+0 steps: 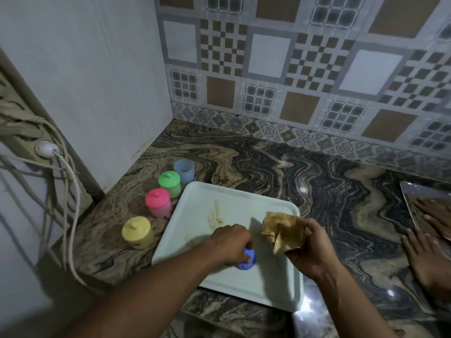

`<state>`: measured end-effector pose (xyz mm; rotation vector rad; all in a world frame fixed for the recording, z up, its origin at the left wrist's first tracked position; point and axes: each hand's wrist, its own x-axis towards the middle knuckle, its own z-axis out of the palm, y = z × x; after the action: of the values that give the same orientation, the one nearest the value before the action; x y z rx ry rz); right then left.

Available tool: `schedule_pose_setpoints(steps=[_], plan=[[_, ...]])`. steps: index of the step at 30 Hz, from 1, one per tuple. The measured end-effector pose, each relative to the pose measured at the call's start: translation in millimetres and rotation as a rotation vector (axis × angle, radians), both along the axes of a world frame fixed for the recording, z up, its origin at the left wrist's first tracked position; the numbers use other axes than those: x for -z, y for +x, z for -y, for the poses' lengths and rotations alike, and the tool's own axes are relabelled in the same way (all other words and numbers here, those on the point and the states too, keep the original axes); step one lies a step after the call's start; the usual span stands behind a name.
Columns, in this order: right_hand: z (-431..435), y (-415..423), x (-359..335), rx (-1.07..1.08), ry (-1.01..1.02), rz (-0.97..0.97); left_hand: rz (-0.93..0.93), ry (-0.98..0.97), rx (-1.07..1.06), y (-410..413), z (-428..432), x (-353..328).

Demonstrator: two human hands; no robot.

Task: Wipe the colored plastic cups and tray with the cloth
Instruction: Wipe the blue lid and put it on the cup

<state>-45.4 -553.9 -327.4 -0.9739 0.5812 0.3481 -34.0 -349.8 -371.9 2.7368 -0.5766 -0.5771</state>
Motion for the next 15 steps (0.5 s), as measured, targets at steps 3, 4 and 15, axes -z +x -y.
schedule_pose_setpoints(steps=[3, 4, 15], plan=[[-1, -12, 11, -0.053, -0.093, 0.027, 0.052, -0.106, -0.121, -6, 1, 4], [-1, -14, 13, -0.052, -0.14, 0.054, 0.069, -0.168, -0.166, -8, 0, 4], [-49, -13, 15, -0.204, -0.335, 0.299, 0.382, -0.65, -0.313, -18, 6, -43]])
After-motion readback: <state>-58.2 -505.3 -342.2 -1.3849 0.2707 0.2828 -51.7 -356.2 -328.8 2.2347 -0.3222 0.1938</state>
